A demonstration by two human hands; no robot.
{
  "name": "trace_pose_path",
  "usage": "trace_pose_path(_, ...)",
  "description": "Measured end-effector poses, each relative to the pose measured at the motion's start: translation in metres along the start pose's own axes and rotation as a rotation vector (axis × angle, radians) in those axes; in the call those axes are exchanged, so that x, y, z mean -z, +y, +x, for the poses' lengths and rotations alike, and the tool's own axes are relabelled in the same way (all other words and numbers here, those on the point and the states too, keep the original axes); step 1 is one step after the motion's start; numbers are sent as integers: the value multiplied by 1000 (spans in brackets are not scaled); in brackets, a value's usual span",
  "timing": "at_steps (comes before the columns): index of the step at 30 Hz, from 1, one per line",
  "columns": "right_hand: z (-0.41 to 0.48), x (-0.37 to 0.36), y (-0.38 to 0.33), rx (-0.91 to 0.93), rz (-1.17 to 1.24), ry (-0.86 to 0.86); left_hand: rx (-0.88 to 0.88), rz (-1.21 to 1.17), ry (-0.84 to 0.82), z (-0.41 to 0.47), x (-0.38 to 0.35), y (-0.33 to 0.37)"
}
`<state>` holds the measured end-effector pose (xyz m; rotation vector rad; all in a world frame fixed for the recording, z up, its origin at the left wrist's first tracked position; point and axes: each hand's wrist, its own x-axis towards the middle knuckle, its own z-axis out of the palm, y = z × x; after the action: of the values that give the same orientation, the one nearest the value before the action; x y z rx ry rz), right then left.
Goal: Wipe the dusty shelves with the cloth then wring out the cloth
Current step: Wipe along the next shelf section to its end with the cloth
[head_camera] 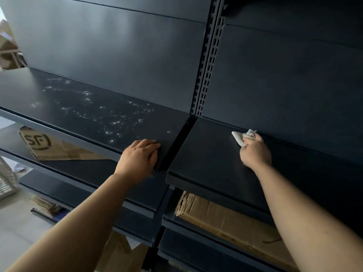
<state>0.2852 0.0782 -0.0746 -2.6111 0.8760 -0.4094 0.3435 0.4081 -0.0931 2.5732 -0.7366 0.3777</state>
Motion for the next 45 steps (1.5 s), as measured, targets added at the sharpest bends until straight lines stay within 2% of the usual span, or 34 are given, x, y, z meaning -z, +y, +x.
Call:
trace_pose_path(3, 12, -8, -25, 22, -36, -35, -6, 22, 12, -1, -1, 0)
trace_pose_path(9, -18, -41, -105, 307, 49, -123, 23, 14, 15, 0, -2, -1)
trace_pose_path(12, -52, -40, -119, 394, 232, -142, 25, 10, 6, -1, -3, 1)
trace_pose_path(14, -68, -28, -112, 380, 435, -199, 22, -5, -3, -2, -3, 2)
trace_pose_path(16, -69, -12, -93, 327, 516, -132, 22, -19, -16, -1, -2, 2)
trace_pose_path(18, -58, 3, -62, 208, 411, 16, 21, -42, -38, 1, 0, 1)
trace_pose_path(20, -58, 12, -34, 9, 227, 74, 15, -63, -51, 1, 3, 0)
trace_pose_path(21, -64, 11, -28, -34, 136, 88, 9, -73, -54, 1, 4, -1)
trace_pose_path(23, -81, -2, -36, 43, 2, 136, -10, -84, -70, 0, 7, -2)
trace_pose_path(26, -106, -26, -78, 165, -58, 98, -70, -76, -105, -2, 14, -12)
trace_pose_path(28, -117, -36, -110, 210, -9, 34, -104, -64, -121, -2, 22, -24)
trace_pose_path(29, -120, -38, -122, 224, 89, -7, -116, -54, -129, -2, 27, -32)
trace_pose_path(30, -122, -38, -131, 213, 207, -38, -121, -43, -136, -1, 32, -42)
trace_pose_path(32, -120, -36, -136, 115, 318, 70, -119, -19, -145, 0, 45, -66)
trace_pose_path(34, -121, -32, -132, -80, 215, 192, -95, 6, -155, 3, 57, -94)
trace_pose_path(36, -131, -34, -138, -207, 40, 193, -55, 11, -173, 5, 66, -121)
trace_pose_path(42, -155, -76, -217, -102, 88, 110, -72, -26, -262, 9, 78, -158)
trace_pose_path(45, -164, -81, -236, -79, -108, 155, -107, -16, -284, 13, 79, -163)
